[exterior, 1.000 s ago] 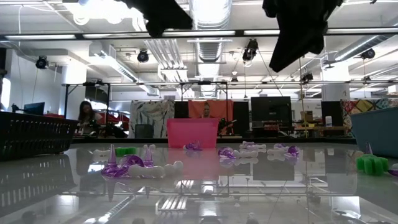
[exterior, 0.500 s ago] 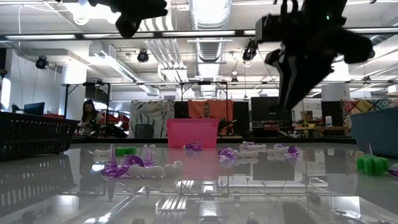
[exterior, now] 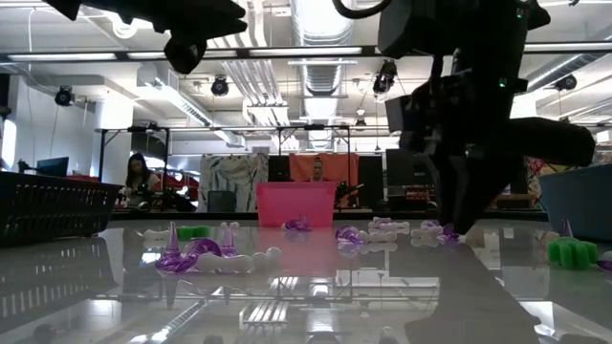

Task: Sort Halloween decoration
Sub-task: Put the witch hat toy into the blue bin, then put the skeleton toy into the black basket

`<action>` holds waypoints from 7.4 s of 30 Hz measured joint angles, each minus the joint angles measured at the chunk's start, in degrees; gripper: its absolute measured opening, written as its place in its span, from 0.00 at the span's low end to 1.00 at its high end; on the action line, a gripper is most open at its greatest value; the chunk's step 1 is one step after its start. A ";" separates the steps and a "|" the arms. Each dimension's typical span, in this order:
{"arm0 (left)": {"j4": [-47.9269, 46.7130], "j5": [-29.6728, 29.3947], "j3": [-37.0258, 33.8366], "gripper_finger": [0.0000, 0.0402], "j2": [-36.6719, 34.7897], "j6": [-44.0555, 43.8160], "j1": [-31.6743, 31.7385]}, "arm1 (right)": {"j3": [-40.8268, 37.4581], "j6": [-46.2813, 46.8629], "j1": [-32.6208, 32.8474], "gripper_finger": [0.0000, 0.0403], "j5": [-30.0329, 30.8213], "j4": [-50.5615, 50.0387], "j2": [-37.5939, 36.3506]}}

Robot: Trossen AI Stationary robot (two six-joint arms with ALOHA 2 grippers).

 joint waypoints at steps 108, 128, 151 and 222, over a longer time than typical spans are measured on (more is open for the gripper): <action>-1.00 5.07 -1.11 0.17 14.26 -2.07 -3.09 | -4.29 47.55 11.67 0.33 -2.77 -14.71 -24.19; -38.28 5.11 18.50 0.17 28.88 -2.26 -17.54 | 0.31 40.55 11.68 0.33 3.31 -14.33 -24.13; -46.56 9.25 30.68 0.17 40.28 -14.99 -32.26 | 0.22 38.84 11.69 0.34 3.43 -13.03 -24.09; -54.36 5.07 39.83 0.34 55.33 -24.38 -36.33 | -0.02 36.04 11.69 0.35 4.83 -8.70 -24.02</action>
